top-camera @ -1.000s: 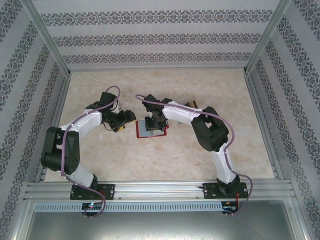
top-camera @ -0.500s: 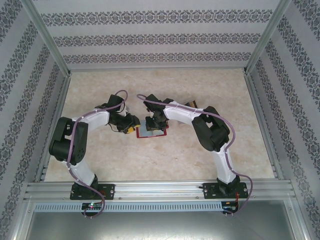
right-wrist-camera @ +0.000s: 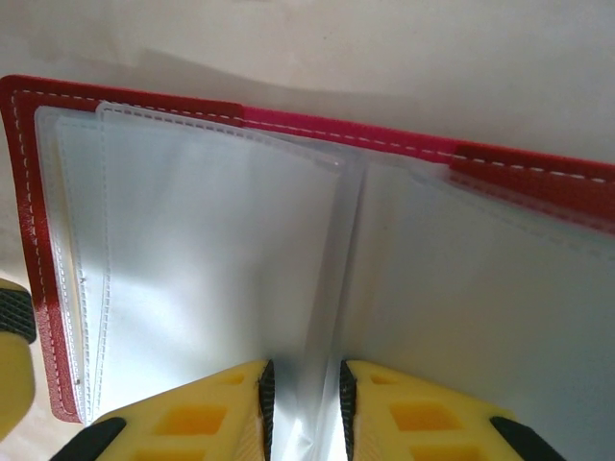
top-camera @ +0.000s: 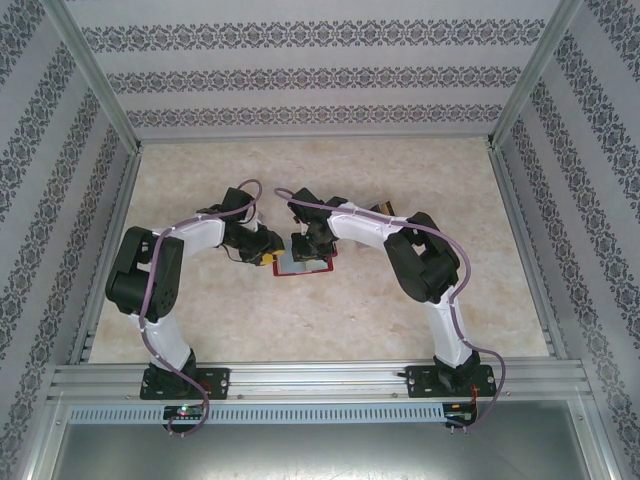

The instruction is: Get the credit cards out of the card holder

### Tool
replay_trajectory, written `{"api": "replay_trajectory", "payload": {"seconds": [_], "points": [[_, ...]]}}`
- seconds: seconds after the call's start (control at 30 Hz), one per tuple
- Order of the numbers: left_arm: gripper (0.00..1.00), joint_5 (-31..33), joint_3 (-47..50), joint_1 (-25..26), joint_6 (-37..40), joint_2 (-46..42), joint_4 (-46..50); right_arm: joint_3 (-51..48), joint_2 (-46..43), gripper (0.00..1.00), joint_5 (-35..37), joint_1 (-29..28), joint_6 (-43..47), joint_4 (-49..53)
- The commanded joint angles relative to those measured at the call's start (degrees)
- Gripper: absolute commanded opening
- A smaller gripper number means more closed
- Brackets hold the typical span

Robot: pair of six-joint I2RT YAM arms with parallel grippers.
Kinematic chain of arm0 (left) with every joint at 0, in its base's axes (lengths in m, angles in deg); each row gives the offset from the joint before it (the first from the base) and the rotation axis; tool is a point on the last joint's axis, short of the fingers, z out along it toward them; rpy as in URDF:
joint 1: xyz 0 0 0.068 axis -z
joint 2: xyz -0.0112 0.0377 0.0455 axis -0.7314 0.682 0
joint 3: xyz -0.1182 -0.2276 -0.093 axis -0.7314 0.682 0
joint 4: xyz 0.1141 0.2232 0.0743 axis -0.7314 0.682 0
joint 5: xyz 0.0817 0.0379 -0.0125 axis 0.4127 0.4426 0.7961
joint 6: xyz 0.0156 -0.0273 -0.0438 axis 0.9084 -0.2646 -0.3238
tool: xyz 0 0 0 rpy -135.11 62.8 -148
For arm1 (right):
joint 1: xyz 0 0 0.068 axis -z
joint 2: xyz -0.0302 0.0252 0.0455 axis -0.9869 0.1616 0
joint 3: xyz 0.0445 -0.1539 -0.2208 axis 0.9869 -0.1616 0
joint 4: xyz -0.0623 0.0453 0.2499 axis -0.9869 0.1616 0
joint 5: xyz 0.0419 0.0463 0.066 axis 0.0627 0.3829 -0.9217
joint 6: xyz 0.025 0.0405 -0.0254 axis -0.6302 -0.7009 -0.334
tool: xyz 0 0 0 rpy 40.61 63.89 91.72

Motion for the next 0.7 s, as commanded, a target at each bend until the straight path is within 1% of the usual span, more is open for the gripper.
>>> {"api": "replay_trajectory", "payload": {"seconds": [0.0, 0.43, 0.67], "points": [[0.35, -1.29, -1.37, 0.79, 0.38, 1.55, -1.35, -2.35, 1.95, 0.28, 2.58, 0.78, -1.04, 1.04], [0.35, -1.91, -2.68, 1.32, 0.76, 3.94, -1.23, -2.52, 2.00, 0.28, 2.19, 0.97, -0.96, 0.88], [0.30, -2.13, -3.23, 1.32, 1.07, 4.04, -1.09, -2.35, 2.08, 0.28, 1.97, 1.00, -0.96, 0.86]]}}
